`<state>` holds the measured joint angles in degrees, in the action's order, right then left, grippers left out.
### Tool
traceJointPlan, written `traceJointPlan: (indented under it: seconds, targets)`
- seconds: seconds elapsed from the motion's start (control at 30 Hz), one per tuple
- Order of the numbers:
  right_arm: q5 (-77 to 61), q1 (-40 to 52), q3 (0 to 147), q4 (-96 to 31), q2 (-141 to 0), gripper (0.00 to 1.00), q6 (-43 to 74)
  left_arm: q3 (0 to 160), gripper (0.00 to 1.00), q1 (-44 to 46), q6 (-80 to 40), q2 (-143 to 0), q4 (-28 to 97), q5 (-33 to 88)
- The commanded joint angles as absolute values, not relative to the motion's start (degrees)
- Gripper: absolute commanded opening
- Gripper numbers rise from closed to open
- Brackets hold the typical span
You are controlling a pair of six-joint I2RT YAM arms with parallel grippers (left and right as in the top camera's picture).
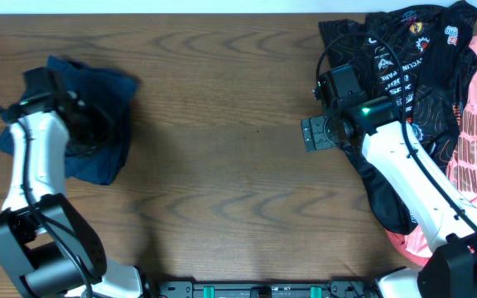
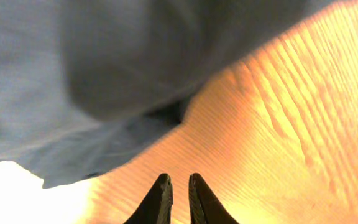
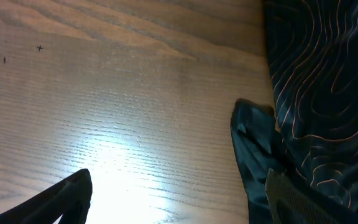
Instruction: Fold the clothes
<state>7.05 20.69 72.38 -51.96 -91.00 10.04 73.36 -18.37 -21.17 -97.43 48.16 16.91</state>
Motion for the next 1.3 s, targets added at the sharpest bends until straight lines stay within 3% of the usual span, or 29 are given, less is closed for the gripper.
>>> traceJointPlan:
  seconds: [0.0,0.47,0.73,0.97,1.03,1.17,1.27]
  targets:
    - [6.96,20.16,73.17,-52.27,-90.48,0.88,10.96,70.37,0.12,-14.83,-19.99,-98.43,46.76,12.88]
    - [5.69,20.16,73.17,-53.58,-90.48,0.87,11.70,68.31,0.13,-14.96,-20.01,-107.48,29.95,-3.22]
    - [5.52,20.16,73.17,-53.52,-90.48,0.88,12.21,69.82,0.17,-20.08,-20.01,-107.48,24.49,-3.18]
    - [5.52,20.16,73.17,-53.34,-90.48,0.88,12.86,70.87,0.34,-22.17,-19.90,-107.42,24.62,6.68]
    - [5.56,20.10,73.17,-52.99,-90.48,0.89,13.72,70.87,0.43,-21.74,-17.63,-107.37,24.60,12.27]
    - [4.51,19.27,73.17,-49.93,-90.61,0.98,15.38,70.87,0.58,-18.15,-11.99,-107.35,24.73,19.42]
    - [-0.67,17.15,73.17,-46.94,-91.07,0.99,14.39,70.87,0.64,-12.93,-7.27,-107.35,25.23,20.32]
